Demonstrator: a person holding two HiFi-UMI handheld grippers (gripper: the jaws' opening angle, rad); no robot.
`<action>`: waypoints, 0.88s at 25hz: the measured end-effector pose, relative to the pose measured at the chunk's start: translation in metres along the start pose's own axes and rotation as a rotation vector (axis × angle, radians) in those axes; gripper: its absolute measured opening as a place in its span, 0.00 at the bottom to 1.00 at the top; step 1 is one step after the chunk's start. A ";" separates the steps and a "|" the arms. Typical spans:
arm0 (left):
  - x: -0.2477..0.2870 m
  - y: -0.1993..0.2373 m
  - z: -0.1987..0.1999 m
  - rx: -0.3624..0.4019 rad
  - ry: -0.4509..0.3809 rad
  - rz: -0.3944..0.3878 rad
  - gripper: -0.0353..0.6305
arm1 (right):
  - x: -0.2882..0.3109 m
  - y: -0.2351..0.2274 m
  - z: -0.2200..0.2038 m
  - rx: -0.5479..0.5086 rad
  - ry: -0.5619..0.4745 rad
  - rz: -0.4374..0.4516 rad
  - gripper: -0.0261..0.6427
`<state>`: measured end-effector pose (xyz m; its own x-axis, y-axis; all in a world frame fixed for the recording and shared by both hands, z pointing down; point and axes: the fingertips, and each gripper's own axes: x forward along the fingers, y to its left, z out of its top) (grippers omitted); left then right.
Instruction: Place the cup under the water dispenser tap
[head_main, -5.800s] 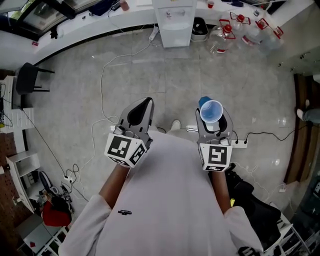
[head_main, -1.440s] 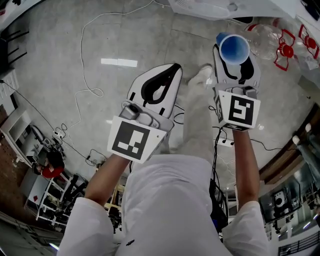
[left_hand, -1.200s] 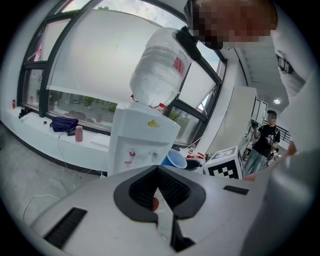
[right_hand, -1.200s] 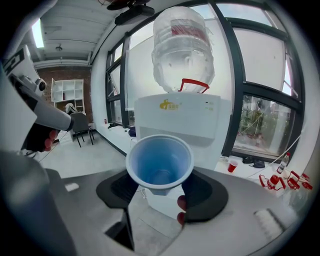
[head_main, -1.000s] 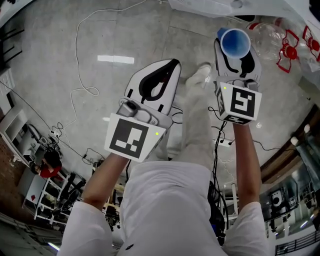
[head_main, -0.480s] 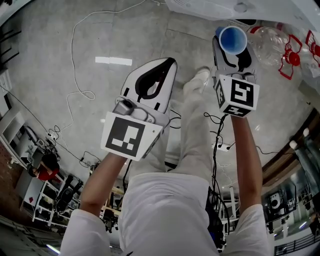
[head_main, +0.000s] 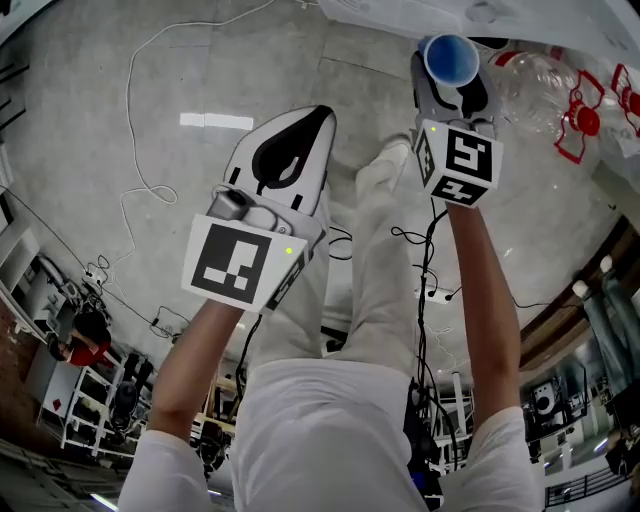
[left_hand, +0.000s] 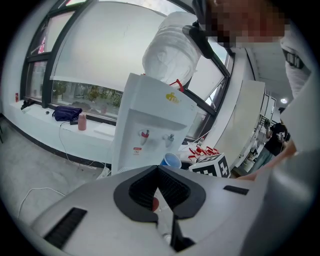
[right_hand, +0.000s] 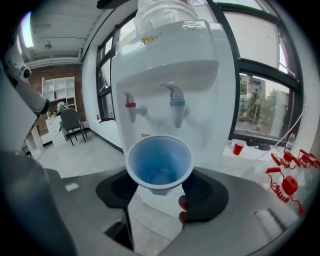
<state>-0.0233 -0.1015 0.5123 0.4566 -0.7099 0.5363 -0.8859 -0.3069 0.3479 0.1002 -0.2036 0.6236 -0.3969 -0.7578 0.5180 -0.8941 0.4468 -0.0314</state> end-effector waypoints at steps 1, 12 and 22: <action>0.004 0.001 -0.001 -0.001 -0.001 0.003 0.06 | 0.004 -0.003 -0.002 0.000 -0.002 -0.009 0.46; 0.025 0.008 -0.011 0.004 0.015 -0.002 0.06 | 0.045 -0.024 -0.015 0.008 -0.004 -0.064 0.46; 0.034 0.010 -0.021 -0.010 0.023 -0.009 0.06 | 0.075 -0.032 -0.041 0.025 0.038 -0.089 0.46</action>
<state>-0.0146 -0.1154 0.5495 0.4663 -0.6925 0.5504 -0.8810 -0.3068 0.3603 0.1081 -0.2551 0.6987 -0.3083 -0.7748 0.5520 -0.9303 0.3667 -0.0049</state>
